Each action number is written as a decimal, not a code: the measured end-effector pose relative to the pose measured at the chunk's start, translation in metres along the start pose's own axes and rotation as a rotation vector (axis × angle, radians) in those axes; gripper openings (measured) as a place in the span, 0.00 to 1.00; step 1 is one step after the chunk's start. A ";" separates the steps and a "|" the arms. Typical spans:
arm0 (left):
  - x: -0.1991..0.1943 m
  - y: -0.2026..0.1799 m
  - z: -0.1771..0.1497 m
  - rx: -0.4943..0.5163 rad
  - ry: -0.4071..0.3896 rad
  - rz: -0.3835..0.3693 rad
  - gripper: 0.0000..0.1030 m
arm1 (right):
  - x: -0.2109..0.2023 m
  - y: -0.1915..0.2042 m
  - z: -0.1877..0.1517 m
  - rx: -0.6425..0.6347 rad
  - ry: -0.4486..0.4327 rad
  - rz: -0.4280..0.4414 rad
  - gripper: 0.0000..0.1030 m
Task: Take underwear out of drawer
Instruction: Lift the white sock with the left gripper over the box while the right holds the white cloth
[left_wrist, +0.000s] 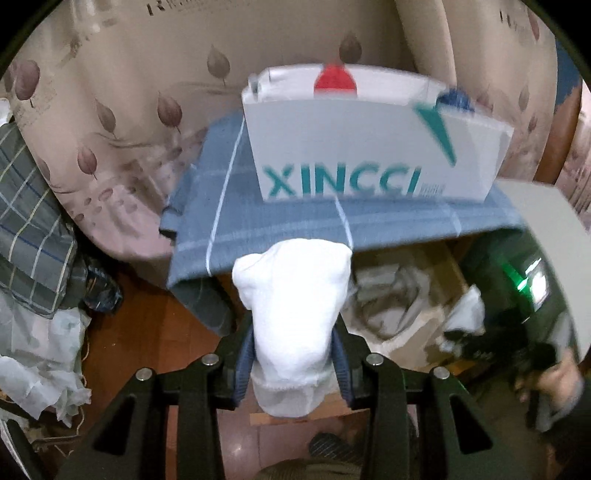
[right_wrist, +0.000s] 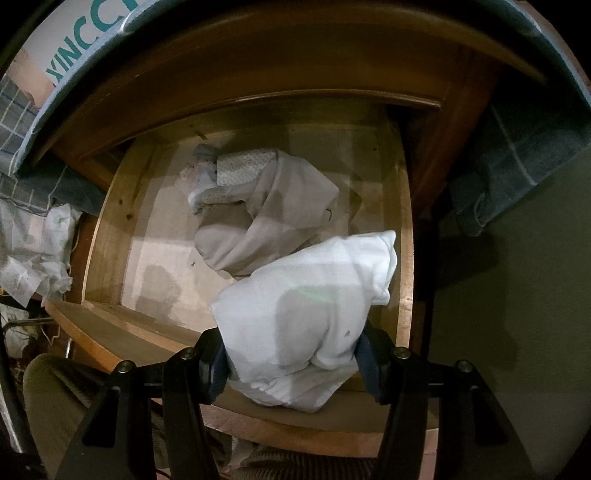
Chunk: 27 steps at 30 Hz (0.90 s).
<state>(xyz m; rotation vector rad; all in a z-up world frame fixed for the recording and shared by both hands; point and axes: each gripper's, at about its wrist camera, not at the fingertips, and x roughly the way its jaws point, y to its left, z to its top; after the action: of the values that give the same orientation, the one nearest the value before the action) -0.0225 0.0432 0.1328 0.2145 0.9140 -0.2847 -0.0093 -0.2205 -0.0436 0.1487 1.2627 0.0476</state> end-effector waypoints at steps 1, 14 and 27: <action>-0.007 0.003 0.005 -0.007 -0.015 -0.007 0.37 | 0.000 0.000 0.000 0.000 0.000 0.000 0.53; -0.080 0.021 0.133 -0.067 -0.202 -0.114 0.37 | -0.001 -0.003 0.000 0.007 -0.001 0.008 0.53; -0.007 -0.002 0.209 -0.118 -0.147 -0.170 0.37 | -0.001 -0.002 0.001 0.013 0.001 0.016 0.53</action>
<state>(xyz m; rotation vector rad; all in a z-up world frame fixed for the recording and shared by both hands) 0.1287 -0.0203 0.2625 0.0068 0.8014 -0.3974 -0.0092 -0.2229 -0.0427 0.1701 1.2630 0.0528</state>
